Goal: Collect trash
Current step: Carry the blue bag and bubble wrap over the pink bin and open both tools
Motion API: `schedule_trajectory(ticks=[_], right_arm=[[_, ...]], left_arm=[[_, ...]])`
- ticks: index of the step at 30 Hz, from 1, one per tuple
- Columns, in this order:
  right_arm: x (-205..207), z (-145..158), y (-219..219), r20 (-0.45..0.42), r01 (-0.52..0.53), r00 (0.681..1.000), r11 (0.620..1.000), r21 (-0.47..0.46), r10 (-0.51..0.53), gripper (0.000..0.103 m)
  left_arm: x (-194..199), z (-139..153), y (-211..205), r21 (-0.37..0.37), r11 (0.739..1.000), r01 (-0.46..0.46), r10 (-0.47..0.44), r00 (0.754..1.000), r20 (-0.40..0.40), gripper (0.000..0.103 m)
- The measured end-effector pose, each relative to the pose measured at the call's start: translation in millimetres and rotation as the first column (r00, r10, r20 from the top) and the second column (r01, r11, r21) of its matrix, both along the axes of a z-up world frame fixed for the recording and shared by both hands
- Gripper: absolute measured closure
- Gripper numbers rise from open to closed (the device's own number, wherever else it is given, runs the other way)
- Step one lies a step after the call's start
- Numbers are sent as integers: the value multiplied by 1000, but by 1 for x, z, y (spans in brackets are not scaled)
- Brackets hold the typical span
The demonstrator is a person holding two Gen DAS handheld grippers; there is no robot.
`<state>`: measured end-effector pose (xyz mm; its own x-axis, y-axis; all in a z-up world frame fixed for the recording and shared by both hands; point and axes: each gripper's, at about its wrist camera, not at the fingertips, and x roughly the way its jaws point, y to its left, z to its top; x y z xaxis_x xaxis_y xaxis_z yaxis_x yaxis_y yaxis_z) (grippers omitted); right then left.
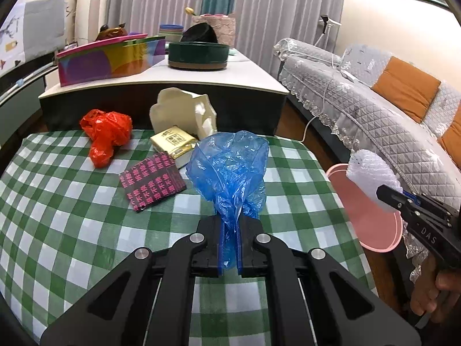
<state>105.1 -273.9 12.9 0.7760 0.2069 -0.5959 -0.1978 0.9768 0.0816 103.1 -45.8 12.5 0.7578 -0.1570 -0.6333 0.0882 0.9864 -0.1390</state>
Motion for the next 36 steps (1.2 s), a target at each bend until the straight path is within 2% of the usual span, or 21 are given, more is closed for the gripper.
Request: schedule_trajectory(ticks=[17,26,36], right_arm=[[-20,16,-39,32,87,996,995,56,-89,90],[-21,29,-56,43,131,990,987,95,-136,90],[-20,39,-79,63,189,979,976,105,-196,90]], left_arm=[[-22,7,-27,5,998,55,-55,998,25,98],[-28,8,-34,29,997,72,-72,997,23,98],[-27,11,-56,17,995,99,-99,995,16,98]])
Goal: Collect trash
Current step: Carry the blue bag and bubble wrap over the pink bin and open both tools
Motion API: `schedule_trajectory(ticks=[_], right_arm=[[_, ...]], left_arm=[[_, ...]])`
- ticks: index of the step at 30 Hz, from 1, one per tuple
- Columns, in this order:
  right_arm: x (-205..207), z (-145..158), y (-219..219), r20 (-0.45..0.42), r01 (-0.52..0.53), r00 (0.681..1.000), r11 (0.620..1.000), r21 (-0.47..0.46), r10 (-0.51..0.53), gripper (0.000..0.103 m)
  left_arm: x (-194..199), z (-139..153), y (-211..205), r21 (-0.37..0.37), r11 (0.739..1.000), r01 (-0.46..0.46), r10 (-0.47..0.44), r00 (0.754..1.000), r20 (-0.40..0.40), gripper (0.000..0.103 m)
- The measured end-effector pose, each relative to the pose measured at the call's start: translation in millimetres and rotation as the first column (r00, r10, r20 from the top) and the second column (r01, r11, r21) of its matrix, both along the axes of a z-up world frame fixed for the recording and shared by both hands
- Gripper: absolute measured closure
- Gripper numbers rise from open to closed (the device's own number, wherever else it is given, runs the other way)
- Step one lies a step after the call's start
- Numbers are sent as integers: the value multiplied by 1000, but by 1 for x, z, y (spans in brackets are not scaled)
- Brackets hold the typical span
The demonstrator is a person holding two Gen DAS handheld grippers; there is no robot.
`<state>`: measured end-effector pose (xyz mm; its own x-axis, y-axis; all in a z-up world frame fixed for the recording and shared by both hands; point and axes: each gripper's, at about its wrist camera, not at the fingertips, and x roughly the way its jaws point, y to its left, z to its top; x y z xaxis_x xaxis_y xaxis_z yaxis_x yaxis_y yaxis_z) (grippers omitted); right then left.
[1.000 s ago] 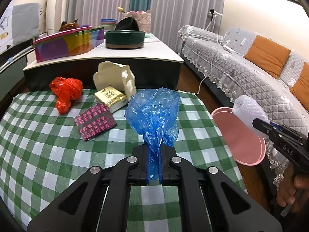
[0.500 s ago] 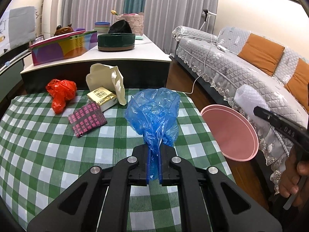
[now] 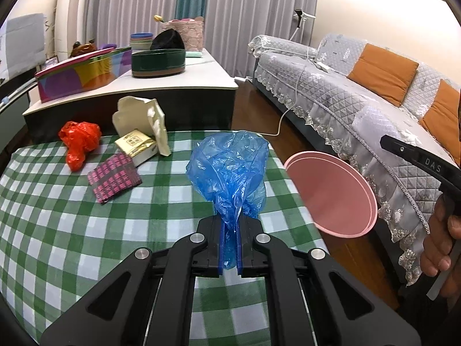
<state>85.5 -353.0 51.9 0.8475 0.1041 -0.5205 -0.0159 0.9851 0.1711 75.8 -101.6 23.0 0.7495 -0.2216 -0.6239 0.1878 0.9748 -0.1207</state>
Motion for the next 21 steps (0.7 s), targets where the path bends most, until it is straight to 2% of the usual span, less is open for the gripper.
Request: schedule_trajectory(ticks=[21], right_arm=[[9,6,-45,4,118,993,993,-13,-118,90]], left_arm=[[31,13,-74,-13,994,106,-106,994,12,98]])
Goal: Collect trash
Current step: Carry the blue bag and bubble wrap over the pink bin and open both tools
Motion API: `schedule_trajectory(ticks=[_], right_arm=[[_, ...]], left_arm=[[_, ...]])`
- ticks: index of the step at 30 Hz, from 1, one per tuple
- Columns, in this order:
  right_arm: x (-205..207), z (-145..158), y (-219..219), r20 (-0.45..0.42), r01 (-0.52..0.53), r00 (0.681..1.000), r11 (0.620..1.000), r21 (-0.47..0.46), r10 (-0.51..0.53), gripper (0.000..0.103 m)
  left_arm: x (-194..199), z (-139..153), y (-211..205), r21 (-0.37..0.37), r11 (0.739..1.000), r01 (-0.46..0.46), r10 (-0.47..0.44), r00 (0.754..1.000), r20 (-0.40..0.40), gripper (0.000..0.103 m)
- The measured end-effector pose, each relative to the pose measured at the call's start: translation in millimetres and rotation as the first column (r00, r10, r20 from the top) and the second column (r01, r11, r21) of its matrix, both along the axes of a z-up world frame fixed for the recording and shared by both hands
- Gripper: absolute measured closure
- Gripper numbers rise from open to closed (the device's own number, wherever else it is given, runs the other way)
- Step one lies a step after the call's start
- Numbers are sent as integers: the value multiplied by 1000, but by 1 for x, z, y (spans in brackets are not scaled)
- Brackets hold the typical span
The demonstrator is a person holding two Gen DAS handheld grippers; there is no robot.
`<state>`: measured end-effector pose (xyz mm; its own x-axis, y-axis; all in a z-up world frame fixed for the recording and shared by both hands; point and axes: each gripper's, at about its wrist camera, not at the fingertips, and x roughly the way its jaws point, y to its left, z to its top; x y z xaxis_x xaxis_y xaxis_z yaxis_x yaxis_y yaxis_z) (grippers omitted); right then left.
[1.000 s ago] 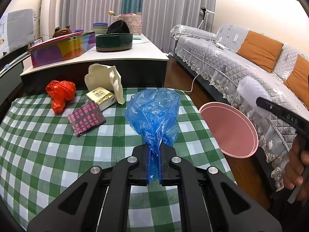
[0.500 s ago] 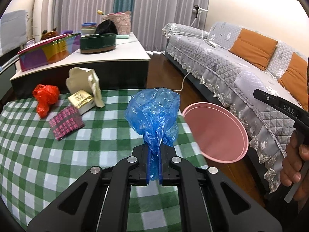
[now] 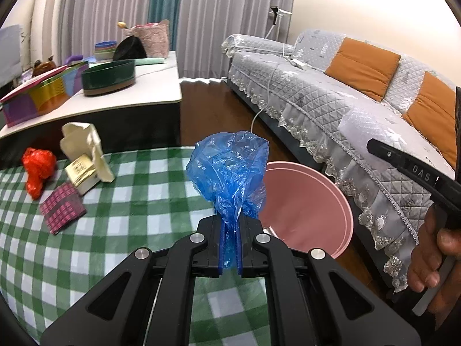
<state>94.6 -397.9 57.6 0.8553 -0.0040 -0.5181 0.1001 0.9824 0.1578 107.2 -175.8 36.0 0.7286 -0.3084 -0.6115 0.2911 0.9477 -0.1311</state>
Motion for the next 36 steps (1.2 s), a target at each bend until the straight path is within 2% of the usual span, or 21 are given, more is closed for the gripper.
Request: schedule_trajectory(ticks=[10,23,27,28,30,31,36], right_arm=[[9,-6,-14,-13,27,1000,999,25,-27,90],[20,-21,-31,-52,49,998,996,76,-46,89],[25,-28,-34,-81,47,996,995,88,-40,79],[27,-31,-35,-91,47,995,995,93,-39,73],[29,-35,-36,-104,50,994,994,94,-41,65],[30,-37,-36,-111,53,993,994,93,-42,61],[30,-39,-38,-118,54,992,994,97,-43,59]], left_arm=[[16,-1,-24,5,999,39,-39,999,-3,98],[32,-18,-55,2,995,100,-99,994,-38,98],[41,-23,-66,3,993,118,-118,991,-56,98],[44,-23,-68,4,993,119,-118,991,-60,97],[52,-25,-71,-6,993,119,-119,990,-75,87],[55,-25,-72,-14,992,122,-123,989,-82,78],[59,-28,-75,-13,990,143,-143,985,-93,69]])
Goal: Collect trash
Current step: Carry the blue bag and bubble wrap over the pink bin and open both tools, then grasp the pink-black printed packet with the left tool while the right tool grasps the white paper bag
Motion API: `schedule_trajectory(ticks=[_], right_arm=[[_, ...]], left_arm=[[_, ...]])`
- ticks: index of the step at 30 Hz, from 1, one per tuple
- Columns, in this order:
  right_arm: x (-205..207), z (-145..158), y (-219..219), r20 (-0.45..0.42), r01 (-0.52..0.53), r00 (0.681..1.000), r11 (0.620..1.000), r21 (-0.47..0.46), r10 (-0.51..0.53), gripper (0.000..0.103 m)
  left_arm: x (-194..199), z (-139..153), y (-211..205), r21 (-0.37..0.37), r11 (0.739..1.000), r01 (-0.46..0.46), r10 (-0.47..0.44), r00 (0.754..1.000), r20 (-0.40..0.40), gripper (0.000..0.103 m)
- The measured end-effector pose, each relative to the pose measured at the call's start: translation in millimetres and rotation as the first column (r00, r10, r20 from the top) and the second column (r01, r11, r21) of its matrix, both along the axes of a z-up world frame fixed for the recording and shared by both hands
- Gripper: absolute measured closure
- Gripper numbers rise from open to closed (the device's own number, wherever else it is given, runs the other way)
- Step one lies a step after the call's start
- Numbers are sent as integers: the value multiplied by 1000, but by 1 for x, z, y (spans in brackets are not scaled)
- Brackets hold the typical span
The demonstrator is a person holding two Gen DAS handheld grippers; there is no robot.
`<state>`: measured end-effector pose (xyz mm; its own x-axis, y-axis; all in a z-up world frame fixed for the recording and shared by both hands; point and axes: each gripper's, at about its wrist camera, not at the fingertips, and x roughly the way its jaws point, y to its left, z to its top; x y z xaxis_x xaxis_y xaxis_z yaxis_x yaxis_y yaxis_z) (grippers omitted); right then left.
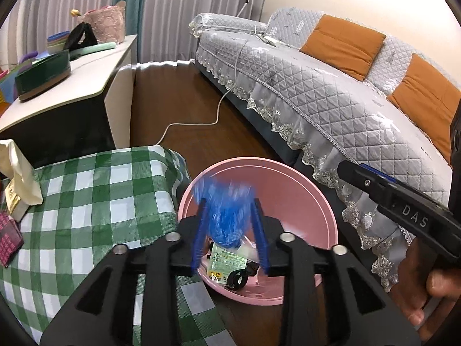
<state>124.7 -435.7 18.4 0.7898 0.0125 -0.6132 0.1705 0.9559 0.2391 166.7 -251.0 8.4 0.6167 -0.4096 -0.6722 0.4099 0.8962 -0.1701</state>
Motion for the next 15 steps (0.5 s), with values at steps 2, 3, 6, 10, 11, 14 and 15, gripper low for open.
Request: schedule_trajectory(ticks=[2,3,6,10,11,14,15], right_arm=[[-1,1,-1,5,5,1000,1000,3,-5,59],[-1,1,-2,7,8,1000,1000,7,-8,59],[0,1,-3,8,13,1000,1000,21,-13,59],[0,1,-1,10,8,1000,999,34,-8,59],[-1,1,1,11,5,1000,1000,30,-5,59],[-2,3,10,17,-11,1000,1000,16,11,59],[-3,4,13,20,-17,1000,1000,10,16,59]], left_arm=[[-1,-1,2,-2,1000,-2,2,1000,-2,69],[-1,-1,3,-7,1000,-6,6,1000,-3,69],[-3,-1,6,-16,1000,-17,17,1000,-8,69],[-11,2,13,-11,1000,-17,17,1000,-3,69],[-15,5,16,-9,1000,-19,19,1000,3,69],[-24,14,29,-10,1000,-28,28,999,20,69],[-26,17,34,-11,999,-32,32,999,25,69]])
